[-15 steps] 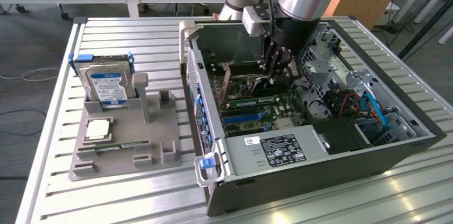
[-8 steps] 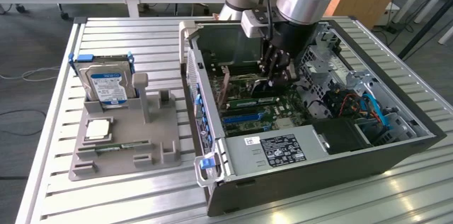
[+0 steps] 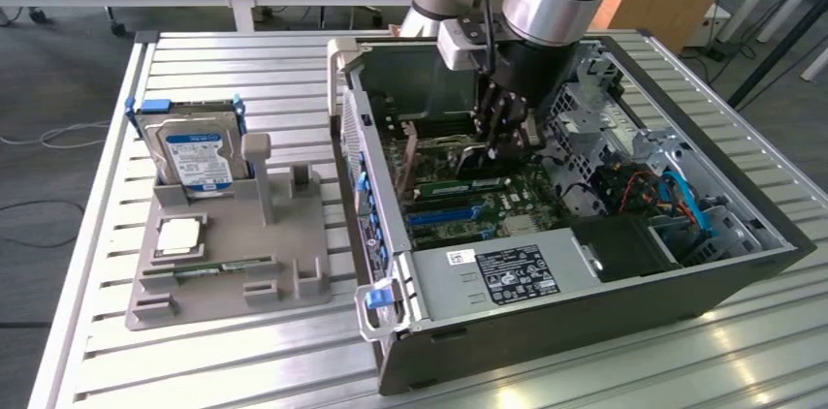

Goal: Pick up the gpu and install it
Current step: 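Insert the gpu into the slot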

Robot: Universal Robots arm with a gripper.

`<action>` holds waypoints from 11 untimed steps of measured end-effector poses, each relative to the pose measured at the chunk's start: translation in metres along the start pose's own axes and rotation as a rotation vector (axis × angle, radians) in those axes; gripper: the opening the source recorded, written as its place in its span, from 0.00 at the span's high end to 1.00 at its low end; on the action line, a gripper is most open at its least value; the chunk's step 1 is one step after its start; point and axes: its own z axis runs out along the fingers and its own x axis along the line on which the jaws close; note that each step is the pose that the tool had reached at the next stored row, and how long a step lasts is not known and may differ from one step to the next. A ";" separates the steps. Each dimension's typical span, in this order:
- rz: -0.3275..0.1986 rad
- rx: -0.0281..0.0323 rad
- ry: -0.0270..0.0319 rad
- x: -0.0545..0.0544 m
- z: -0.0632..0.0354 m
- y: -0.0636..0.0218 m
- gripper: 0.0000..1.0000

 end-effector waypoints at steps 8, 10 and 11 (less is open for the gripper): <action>0.000 -0.0001 0.0000 0.004 -0.0002 0.0010 0.73; 0.000 0.0000 0.0000 0.006 -0.0003 0.0011 0.73; 0.000 0.0000 -0.0001 0.006 -0.0003 0.0012 0.73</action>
